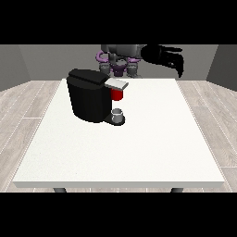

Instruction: Insert the coffee pod into the coffee machine and close the lid

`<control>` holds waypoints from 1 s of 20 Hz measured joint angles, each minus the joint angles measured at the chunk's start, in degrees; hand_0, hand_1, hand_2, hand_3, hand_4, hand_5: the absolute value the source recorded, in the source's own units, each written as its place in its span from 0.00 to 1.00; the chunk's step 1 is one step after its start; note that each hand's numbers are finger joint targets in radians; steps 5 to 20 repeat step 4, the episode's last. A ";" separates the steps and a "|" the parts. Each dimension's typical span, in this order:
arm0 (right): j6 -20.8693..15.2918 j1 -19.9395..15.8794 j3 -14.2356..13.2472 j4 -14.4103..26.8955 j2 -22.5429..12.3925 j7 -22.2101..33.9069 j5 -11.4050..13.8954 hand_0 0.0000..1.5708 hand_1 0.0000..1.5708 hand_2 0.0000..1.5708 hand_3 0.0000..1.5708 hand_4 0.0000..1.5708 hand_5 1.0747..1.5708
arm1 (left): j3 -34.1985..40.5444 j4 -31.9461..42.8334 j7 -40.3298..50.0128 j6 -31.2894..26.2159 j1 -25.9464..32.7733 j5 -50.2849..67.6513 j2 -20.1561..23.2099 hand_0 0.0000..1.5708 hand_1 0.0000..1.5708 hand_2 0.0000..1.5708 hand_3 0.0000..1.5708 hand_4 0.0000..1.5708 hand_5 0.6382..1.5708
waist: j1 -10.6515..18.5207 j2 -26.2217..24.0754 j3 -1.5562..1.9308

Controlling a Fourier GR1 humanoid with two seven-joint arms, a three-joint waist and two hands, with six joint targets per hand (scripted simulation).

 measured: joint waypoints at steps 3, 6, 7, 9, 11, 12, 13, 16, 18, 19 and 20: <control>0.22 3.92 1.97 -1.07 2.71 -3.06 -0.87 0.00 0.00 0.00 0.00 0.17 1.00 | 0.24 0.72 0.46 0.07 1.88 0.24 -0.15 0.00 0.00 0.00 0.00 0.17 1.00 | -1.99 -3.00 -0.01; -0.28 5.26 3.32 -1.83 3.32 -3.69 -1.93 0.00 0.00 0.00 0.00 0.17 1.00 | 0.17 1.69 0.12 0.50 2.00 -0.21 -0.37 0.00 0.00 0.00 0.00 0.17 1.00 | -2.53 -3.73 0.00; -0.28 5.26 3.32 -1.83 3.32 -3.69 -1.93 0.00 0.00 0.00 0.00 0.17 1.00 | 0.17 1.69 0.12 0.50 2.00 -0.21 -0.37 0.00 0.00 0.00 0.00 0.17 1.00 | -2.53 -3.73 0.00; -0.28 5.26 3.32 -1.83 3.32 -3.69 -1.93 0.00 0.00 0.00 0.00 0.17 1.00 | 0.17 1.69 0.12 0.50 2.00 -0.21 -0.37 0.00 0.00 0.00 0.00 0.17 1.00 | -2.53 -3.73 0.00; -0.28 5.26 3.32 -1.83 3.32 -3.69 -1.93 0.00 0.00 0.00 0.00 0.17 1.00 | 0.17 1.69 0.12 0.50 2.00 -0.21 -0.37 0.00 0.00 0.00 0.00 0.17 1.00 | -2.53 -3.73 0.00; -0.28 5.26 3.32 -1.83 3.32 -3.69 -1.93 0.00 0.00 0.00 0.00 0.17 1.00 | 0.17 1.69 0.12 0.50 2.00 -0.21 -0.37 0.00 0.00 0.00 0.00 0.17 1.00 | -2.53 -3.73 0.00; -0.28 5.26 3.32 -1.83 3.32 -3.69 -1.93 0.00 0.00 0.00 0.00 0.17 1.00 | 0.17 1.69 0.12 0.50 2.00 -0.21 -0.37 0.00 0.00 0.00 0.00 0.17 1.00 | -2.53 -3.73 0.00; -0.28 5.26 3.32 -1.83 3.32 -3.69 -1.93 0.00 0.00 0.00 0.00 0.17 1.00 | 0.17 1.69 0.12 0.50 2.00 -0.21 -0.37 0.00 0.00 0.00 0.00 0.17 1.00 | -2.53 -3.73 0.00; -0.28 5.26 3.32 -1.83 3.32 -3.69 -1.93 0.00 0.00 0.00 0.00 0.17 1.00 | 0.17 1.69 0.12 0.50 2.00 -0.21 -0.37 0.00 0.00 0.00 0.00 0.17 1.00 | -2.53 -3.73 0.00; -0.28 5.26 3.32 -1.83 3.32 -3.69 -1.93 0.00 0.00 0.00 0.00 0.17 1.00 | 0.17 1.69 0.12 0.50 2.00 -0.21 -0.37 0.00 0.00 0.00 0.00 0.17 1.00 | -2.53 -3.73 0.00; -0.28 5.26 3.32 -1.83 3.32 -3.69 -1.93 0.00 0.00 0.00 0.00 0.17 1.00 | 0.17 1.69 0.12 0.50 2.00 -0.21 -0.37 0.00 0.00 0.00 0.00 0.17 1.00 | -2.53 -3.73 0.00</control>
